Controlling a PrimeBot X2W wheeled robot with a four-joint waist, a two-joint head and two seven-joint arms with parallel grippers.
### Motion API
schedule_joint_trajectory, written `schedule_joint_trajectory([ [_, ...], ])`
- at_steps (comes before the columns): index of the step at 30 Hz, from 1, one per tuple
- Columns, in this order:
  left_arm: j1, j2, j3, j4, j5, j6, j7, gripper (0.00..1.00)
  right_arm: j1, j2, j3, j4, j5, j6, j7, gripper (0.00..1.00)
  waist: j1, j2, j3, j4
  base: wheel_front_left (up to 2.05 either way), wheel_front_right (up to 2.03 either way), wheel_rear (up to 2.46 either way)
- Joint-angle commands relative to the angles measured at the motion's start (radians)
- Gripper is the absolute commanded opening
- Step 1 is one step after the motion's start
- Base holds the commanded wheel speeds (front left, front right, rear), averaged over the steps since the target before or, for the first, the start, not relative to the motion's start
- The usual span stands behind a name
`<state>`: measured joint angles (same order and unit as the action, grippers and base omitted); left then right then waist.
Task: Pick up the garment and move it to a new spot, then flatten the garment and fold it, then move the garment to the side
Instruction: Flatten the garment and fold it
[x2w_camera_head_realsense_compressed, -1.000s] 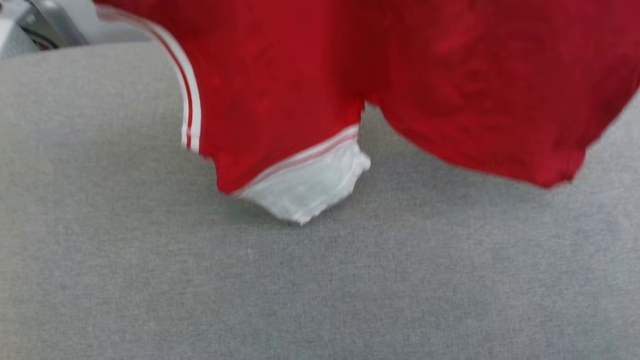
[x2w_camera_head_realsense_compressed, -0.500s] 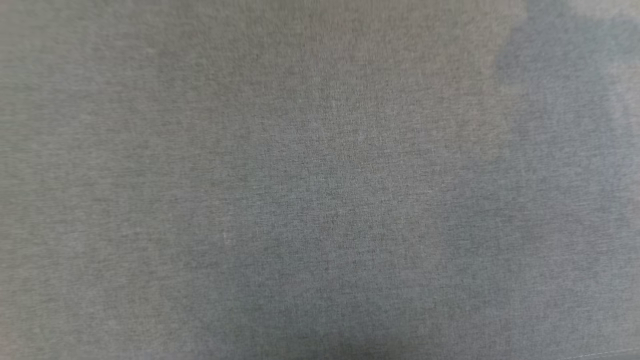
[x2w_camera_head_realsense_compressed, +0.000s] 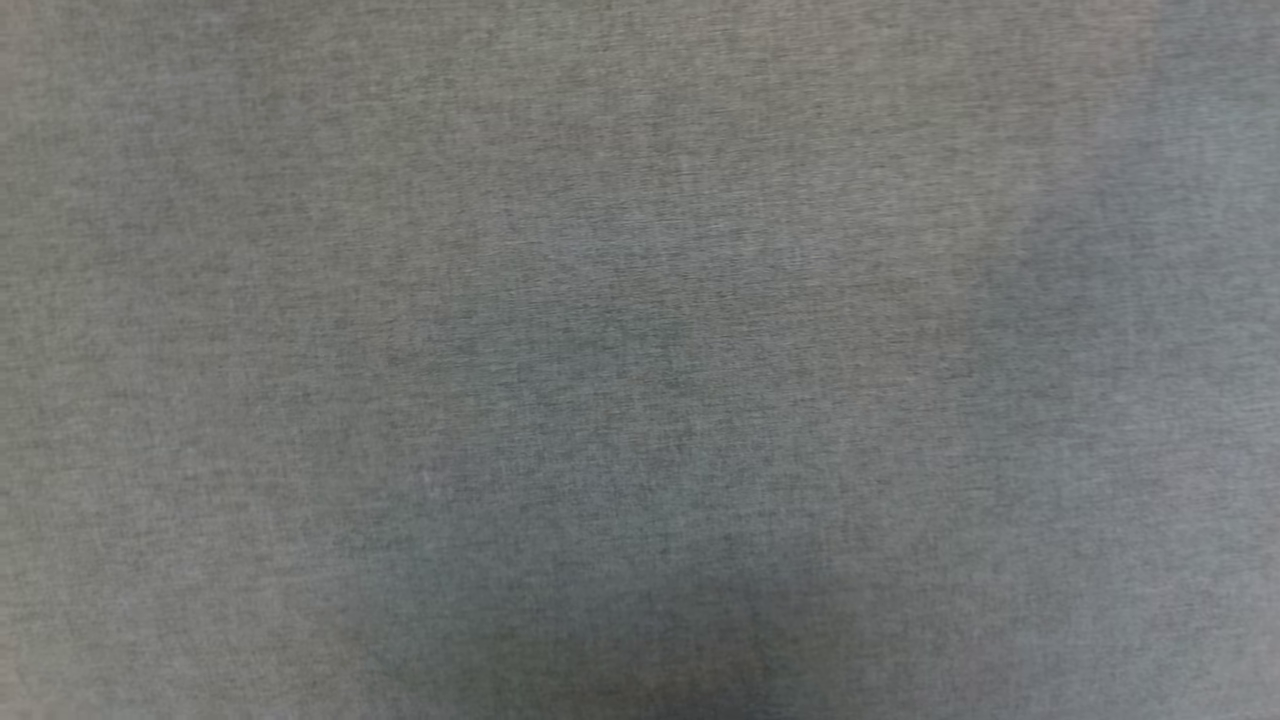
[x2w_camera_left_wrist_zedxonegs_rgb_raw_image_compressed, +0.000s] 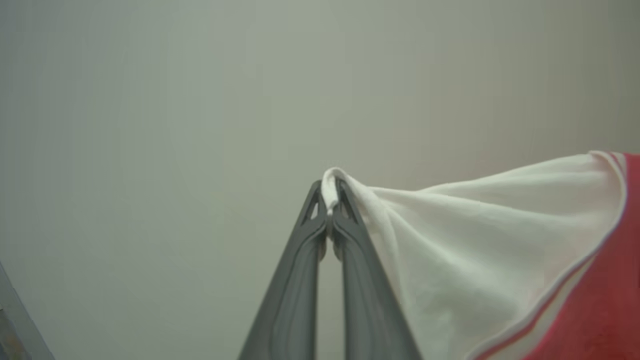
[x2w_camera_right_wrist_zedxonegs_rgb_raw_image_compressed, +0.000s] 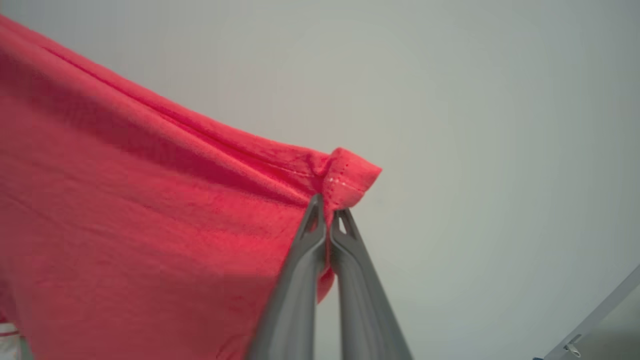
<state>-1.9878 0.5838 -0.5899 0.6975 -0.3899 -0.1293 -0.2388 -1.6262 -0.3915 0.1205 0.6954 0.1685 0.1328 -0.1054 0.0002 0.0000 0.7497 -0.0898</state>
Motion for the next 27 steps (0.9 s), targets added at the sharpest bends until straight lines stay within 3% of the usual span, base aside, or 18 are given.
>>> schedule_joint_trajectory([
  [1,0.051,-0.008,0.006,0.008,-0.021,0.001,-0.012,0.00,0.005,-0.011,-0.014,0.015,-0.025,-0.002,-0.034,0.00,-0.0002,0.0000,0.010,0.023,0.00,0.00,0.00],
  [6,0.244,-0.043,0.010,-0.092,-0.020,0.005,-0.022,0.00,0.103,0.043,-0.022,0.041,-0.092,-0.002,-0.132,0.00,-0.0002,0.0000,-0.018,0.044,0.00,0.00,0.00],
  [13,0.610,-0.084,0.048,-0.328,0.000,0.044,-0.023,0.00,0.283,0.071,-0.003,0.034,-0.074,-0.002,-0.154,0.00,-0.0002,0.0000,-0.108,0.080,0.00,0.00,0.00],
  [20,0.963,-0.111,0.059,-0.447,-0.007,0.065,-0.023,0.00,0.512,0.042,0.081,0.008,0.013,-0.002,-0.156,0.00,-0.0002,0.0000,-0.231,0.106,0.00,0.00,0.00],
  [27,1.283,-0.096,0.050,-0.481,-0.038,0.076,-0.023,0.00,0.741,-0.007,0.188,-0.011,0.154,-0.002,-0.086,0.00,-0.0002,0.0000,-0.350,0.120,0.00,0.00,0.00],
])
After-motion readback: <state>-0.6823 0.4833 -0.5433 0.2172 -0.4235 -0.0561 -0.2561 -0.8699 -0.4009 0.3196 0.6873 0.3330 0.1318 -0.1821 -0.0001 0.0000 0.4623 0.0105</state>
